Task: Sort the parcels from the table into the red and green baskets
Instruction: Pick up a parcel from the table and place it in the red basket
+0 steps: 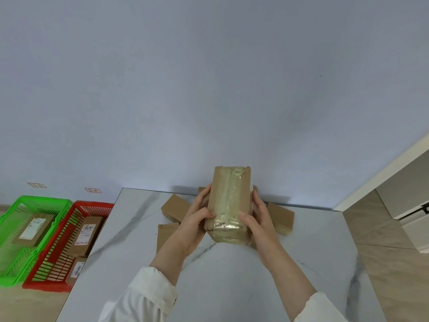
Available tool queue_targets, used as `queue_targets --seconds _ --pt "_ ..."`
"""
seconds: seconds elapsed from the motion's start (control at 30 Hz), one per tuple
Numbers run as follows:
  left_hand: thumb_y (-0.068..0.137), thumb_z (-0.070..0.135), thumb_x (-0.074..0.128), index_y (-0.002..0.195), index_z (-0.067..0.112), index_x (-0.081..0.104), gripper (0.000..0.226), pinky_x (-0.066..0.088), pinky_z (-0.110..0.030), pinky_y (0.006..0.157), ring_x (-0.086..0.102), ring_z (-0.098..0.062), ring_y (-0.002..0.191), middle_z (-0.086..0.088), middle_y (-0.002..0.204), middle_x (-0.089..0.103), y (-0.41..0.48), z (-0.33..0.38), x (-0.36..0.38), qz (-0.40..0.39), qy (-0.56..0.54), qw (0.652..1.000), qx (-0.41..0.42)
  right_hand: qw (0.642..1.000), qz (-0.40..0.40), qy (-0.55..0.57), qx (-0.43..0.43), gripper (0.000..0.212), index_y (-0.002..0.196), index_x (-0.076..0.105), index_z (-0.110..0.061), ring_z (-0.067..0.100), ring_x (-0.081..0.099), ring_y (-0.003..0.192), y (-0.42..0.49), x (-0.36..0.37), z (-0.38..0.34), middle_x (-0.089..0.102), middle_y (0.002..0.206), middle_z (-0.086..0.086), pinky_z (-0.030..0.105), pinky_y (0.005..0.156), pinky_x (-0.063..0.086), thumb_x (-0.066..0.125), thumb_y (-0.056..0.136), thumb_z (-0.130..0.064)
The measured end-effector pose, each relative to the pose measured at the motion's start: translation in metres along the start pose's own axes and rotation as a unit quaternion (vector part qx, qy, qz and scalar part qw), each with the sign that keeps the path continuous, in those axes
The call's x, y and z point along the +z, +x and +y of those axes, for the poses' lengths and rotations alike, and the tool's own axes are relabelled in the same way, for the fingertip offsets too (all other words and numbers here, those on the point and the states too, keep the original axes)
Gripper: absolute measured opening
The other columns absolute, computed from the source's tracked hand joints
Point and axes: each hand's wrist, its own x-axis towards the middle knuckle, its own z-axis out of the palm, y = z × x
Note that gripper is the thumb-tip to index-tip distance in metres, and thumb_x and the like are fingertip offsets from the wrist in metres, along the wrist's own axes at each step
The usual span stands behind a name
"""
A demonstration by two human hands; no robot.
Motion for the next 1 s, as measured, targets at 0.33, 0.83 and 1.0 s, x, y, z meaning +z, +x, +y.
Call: queue_targets --seconds 0.33,0.83,1.0 --pt "0.06 0.042 0.072 0.129 0.02 0.043 0.077 0.054 -0.018 0.076 0.063 -0.007 0.101 0.003 0.117 0.063 0.004 0.009 0.013 0.085 0.141 0.986 -0.005 0.961 0.021 -0.245 -0.123 0.113 0.142 0.002 -0.042 -0.011 0.018 0.135 -0.005 0.011 -0.001 0.016 0.143 -0.027 0.014 0.106 0.025 0.079 0.06 -0.03" --pt "0.068 0.034 0.079 0.14 0.024 0.029 0.088 0.053 -0.045 0.088 0.063 -0.023 0.107 -0.006 0.117 0.066 0.009 -0.001 -0.01 0.103 -0.015 0.993 -0.052 0.996 0.025 -0.075 0.032 0.072 0.143 0.034 -0.031 0.007 0.048 0.125 0.003 0.002 -0.007 0.044 0.142 -0.01 0.027 0.102 0.042 0.068 0.08 -0.043" --pt "0.059 0.052 0.081 0.14 0.024 0.04 0.095 0.041 -0.053 0.104 0.055 -0.029 0.123 -0.007 0.131 0.06 0.008 -0.003 -0.017 0.04 -0.018 0.999 -0.032 0.994 -0.038 0.023 0.097 0.066 0.13 0.051 -0.021 0.014 0.064 0.109 -0.003 0.005 -0.008 0.069 0.116 -0.002 0.034 0.097 0.048 0.067 0.069 -0.041"
